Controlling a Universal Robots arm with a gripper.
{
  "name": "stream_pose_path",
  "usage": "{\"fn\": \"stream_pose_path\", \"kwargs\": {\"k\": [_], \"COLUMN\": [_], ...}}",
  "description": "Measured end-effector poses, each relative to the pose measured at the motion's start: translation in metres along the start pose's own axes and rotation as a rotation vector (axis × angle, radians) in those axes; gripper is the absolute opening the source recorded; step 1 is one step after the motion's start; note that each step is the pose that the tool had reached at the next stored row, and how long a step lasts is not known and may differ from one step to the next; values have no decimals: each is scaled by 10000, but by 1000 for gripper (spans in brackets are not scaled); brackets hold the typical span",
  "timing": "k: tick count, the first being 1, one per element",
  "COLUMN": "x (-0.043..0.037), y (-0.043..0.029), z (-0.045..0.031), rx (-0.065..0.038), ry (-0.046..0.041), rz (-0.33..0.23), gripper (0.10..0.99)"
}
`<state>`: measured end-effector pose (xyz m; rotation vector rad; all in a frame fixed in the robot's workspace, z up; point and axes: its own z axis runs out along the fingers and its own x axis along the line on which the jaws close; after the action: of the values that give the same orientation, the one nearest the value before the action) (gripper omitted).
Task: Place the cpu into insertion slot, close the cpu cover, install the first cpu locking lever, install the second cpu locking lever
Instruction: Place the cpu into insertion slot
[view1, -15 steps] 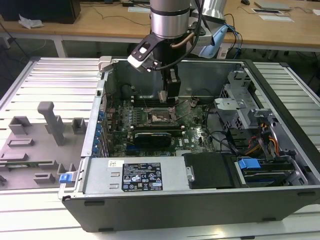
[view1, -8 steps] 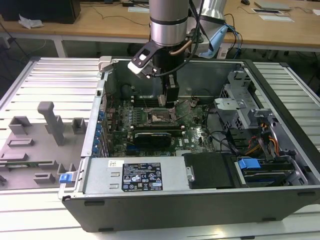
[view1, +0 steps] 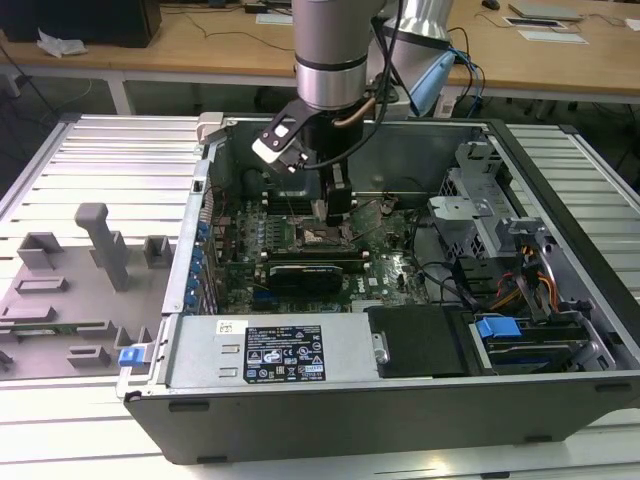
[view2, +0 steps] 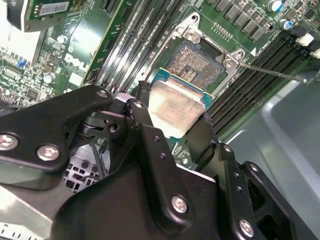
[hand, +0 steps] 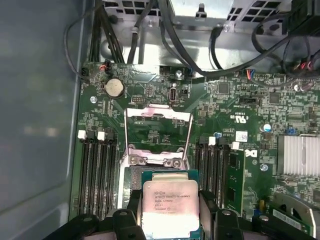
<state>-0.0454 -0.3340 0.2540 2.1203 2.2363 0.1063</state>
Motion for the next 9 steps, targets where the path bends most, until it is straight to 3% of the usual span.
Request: {"fn": "stream_pose_path", "kwargs": {"k": [9], "x": [25], "y": [-34], "z": [116], "rx": [-3], "ry": [-53], "rz": [580], "gripper": [541]}}
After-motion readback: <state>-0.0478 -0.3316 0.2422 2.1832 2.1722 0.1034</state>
